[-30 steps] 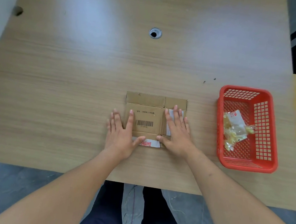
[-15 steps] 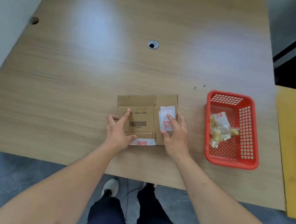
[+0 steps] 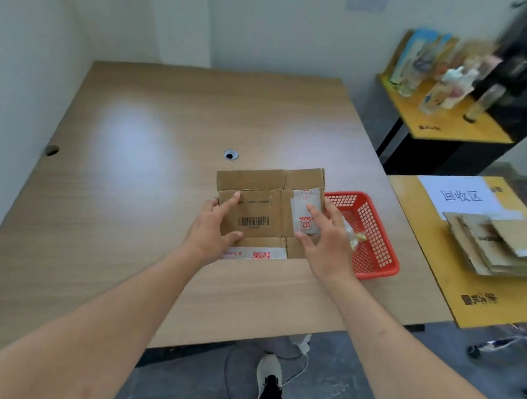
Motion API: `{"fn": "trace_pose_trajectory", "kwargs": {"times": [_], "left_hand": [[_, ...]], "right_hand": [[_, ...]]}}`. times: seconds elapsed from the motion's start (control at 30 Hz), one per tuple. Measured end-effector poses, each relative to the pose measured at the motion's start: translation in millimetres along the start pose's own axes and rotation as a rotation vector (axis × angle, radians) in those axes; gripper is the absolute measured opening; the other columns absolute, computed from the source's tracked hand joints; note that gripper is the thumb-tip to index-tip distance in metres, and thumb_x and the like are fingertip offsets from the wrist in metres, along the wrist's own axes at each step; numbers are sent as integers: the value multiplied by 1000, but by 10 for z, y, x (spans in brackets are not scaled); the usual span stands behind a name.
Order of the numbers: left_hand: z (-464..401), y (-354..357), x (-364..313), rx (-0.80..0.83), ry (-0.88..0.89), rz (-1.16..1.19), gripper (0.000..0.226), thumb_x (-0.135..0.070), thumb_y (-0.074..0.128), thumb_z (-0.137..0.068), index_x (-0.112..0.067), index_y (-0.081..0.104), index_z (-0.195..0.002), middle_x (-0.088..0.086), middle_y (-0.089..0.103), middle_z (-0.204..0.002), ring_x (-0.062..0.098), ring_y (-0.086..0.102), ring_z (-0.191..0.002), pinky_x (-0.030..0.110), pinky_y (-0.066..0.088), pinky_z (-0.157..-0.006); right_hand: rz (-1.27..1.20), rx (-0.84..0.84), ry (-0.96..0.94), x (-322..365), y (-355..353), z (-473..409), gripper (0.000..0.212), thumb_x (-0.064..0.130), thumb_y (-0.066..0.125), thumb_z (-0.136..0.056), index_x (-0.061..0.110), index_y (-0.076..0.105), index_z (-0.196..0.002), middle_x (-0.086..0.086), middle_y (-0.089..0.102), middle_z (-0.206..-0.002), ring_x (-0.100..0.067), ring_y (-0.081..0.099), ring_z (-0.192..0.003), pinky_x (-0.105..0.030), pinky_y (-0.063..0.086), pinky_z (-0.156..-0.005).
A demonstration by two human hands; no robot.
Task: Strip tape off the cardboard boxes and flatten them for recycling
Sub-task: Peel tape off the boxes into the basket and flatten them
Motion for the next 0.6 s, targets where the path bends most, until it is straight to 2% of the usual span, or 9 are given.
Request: {"fn": "trace_pose_trajectory", "kwargs": {"times": [0.1,0.17,0.3,0.4,0.6], "left_hand": [[30,-216,-472,-21,107,0,89,-18,79,-88,-41,29,-158,-1,39,-146,18,46,-130,34,40,-113],[58,-328,-814,-40,186,10,89,-16,79,-88,-38,30,-158,-3,40,-145,14,45,-127,29,39,-111],[121,-420,-1483,-61,320,15,91,-12,81,-85,-34,32,-158,-3,42,-145,17,45,-129,25,36,-108],[174,-353,-1950,-60,385,8,91,-11,80,-85,-33,31,-159,-2,41,-146,18,44,-132,25,35,-109],[363,108,-2782,-64,474,-104,88,-11,78,-88,-27,30,-160,2,41,-152,23,46,-134,34,39,-112]], "right_hand": [[2,-111,2,186,-449,115,64,23,76,-93,27,49,-151,-4,28,-165,-25,32,-150,-46,35,-119],[-31,-183,-10,259,-751,179,65,22,76,-93,27,47,-152,-6,31,-162,-27,38,-146,-50,42,-116],[-63,-305,0,310,-1363,341,67,19,74,-94,28,45,-153,-7,33,-157,-24,43,-139,-40,49,-109],[-55,-383,12,243,-1760,450,68,17,74,-95,27,44,-154,-8,34,-158,-24,43,-140,-37,47,-110],[-27,-473,72,-251,-2388,643,70,18,72,-96,29,40,-157,-9,31,-161,-27,42,-143,-41,47,-111]]}}
Point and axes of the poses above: each hand's wrist, its own z-axis away from the middle knuckle, its own y-axis out of the palm, x = y × z, the point moved 5 cm from there along -z, towards the middle knuckle
